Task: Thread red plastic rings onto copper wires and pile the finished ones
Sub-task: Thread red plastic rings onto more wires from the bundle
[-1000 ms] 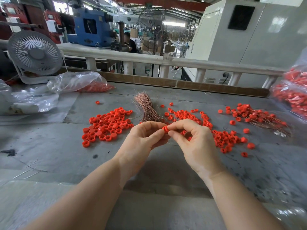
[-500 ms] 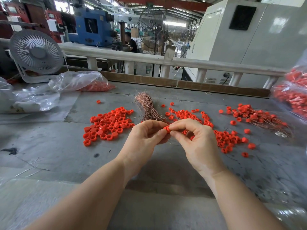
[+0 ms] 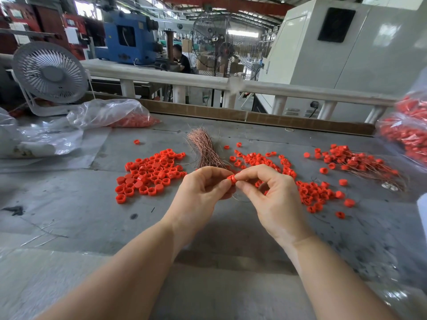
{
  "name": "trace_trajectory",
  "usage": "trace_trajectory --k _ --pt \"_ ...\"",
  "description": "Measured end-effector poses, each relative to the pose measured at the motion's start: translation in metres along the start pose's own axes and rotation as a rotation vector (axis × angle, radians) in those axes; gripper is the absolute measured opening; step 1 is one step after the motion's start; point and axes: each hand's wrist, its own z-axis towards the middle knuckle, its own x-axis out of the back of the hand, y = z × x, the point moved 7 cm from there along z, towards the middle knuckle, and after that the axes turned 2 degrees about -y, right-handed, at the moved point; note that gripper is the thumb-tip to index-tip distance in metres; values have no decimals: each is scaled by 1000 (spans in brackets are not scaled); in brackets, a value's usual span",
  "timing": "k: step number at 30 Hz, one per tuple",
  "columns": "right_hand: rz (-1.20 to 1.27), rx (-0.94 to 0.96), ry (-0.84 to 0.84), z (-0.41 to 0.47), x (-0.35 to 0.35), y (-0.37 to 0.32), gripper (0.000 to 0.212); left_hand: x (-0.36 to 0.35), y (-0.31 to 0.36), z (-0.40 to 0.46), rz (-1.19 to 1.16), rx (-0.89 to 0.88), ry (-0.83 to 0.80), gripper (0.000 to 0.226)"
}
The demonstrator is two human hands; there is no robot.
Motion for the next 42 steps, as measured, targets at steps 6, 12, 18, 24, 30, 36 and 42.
trace_trajectory --k 6,12,18,24,30,36,42 --pt "21 31 -9 -1 0 -1 18 0 0 0 -10 -1 0 15" --pt "35 47 -4 -1 1 0 20 0 0 0 -14 0 -1 15" --pt "35 58 -22 -1 -1 -1 16 0 0 0 -10 6 -1 14" --pt "-21 59 0 -1 -2 -2 8 0 -5 0 -86 62 -7 15" --pt "-82 16 13 -3 -2 -2 10 0 -9 -2 -151 114 -4 13" --pt "-44 -58 15 -3 -1 0 14 0 -10 -2 -200 129 -2 13" --pt "17 -114 18 -3 -1 3 17 -3 -7 -4 -224 142 -47 19"
